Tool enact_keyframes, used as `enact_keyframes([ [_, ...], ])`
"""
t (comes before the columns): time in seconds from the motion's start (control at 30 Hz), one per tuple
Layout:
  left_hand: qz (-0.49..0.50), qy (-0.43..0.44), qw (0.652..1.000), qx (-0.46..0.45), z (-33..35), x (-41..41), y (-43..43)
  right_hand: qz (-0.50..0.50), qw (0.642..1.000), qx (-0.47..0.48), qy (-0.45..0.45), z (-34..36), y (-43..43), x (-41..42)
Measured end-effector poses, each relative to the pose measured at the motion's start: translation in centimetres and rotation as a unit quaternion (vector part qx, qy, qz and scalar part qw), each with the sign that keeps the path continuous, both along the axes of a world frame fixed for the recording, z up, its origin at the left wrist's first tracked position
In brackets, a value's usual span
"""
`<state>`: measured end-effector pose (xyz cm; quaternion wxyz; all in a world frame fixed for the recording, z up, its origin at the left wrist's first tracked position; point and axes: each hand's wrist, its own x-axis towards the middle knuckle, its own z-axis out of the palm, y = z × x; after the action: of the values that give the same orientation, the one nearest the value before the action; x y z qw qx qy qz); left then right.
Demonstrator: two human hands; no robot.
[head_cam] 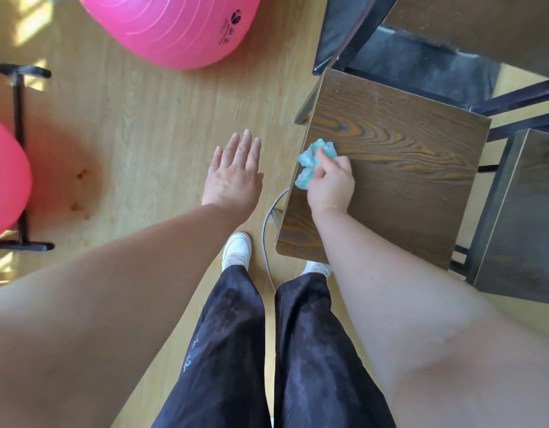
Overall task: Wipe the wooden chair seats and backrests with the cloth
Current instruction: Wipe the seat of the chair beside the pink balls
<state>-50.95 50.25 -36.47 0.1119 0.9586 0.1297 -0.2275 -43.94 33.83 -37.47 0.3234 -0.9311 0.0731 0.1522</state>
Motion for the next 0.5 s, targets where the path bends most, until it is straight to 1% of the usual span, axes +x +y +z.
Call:
enact_keyframes([
  [0.13, 0.001, 0.004, 1.0, 0.015, 0.4, 0.0, -1.0, 0.082, 0.996, 0.027, 0.006, 0.2, 1.5, -1.0],
  [0.23, -0.005, 0.012, 1.0, 0.028, 0.6, 0.1, -2.0, 0.109, 0.992, 0.056, 0.031, 0.5, 1.3, -0.9],
  [0.33, -0.015, 0.013, 0.999, 0.037, 1.0, 0.5, -3.5, 0.095, 0.992, 0.081, 0.005, 1.6, -0.3, -0.7],
  [0.4, -0.028, 0.012, 0.999, 0.041, 1.4, 1.2, -5.1, 0.075, 0.994, 0.082, -0.011, 2.3, -2.6, -0.1],
  [0.5, -0.042, 0.006, 0.999, 0.031, 1.8, 3.1, -8.1, 0.001, 0.997, 0.071, -0.01, 3.2, -7.9, 1.8],
])
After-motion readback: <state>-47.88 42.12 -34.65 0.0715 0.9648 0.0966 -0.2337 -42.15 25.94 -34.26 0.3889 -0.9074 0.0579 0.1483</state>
